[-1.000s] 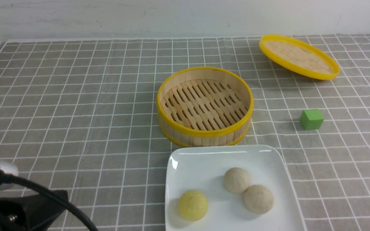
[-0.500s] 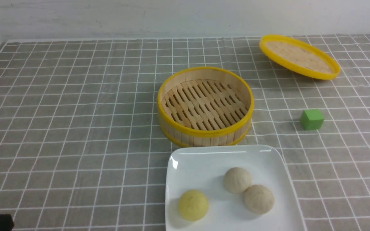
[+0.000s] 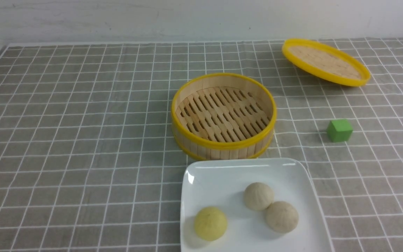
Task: Put the steamed buns into the plate on the grey tablecloth.
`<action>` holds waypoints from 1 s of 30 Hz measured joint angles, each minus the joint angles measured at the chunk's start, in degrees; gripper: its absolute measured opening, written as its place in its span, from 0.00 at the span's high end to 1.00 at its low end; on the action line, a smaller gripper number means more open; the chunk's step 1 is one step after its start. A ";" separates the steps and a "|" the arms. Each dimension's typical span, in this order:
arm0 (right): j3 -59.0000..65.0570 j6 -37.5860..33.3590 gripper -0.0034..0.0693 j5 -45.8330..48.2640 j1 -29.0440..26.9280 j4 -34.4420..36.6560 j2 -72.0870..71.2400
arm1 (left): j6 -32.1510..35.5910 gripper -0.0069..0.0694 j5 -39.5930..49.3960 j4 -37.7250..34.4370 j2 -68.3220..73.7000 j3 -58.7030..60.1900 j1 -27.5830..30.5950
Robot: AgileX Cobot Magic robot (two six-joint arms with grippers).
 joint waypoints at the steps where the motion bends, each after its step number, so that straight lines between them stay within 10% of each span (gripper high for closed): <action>1: 0.00 0.00 0.81 0.00 0.00 0.00 0.00 | 0.00 0.83 0.00 -0.05 0.00 0.00 0.48; 30: 0.00 0.00 0.77 0.00 0.00 0.00 0.00 | 0.00 0.81 -0.06 -0.31 0.00 0.00 0.78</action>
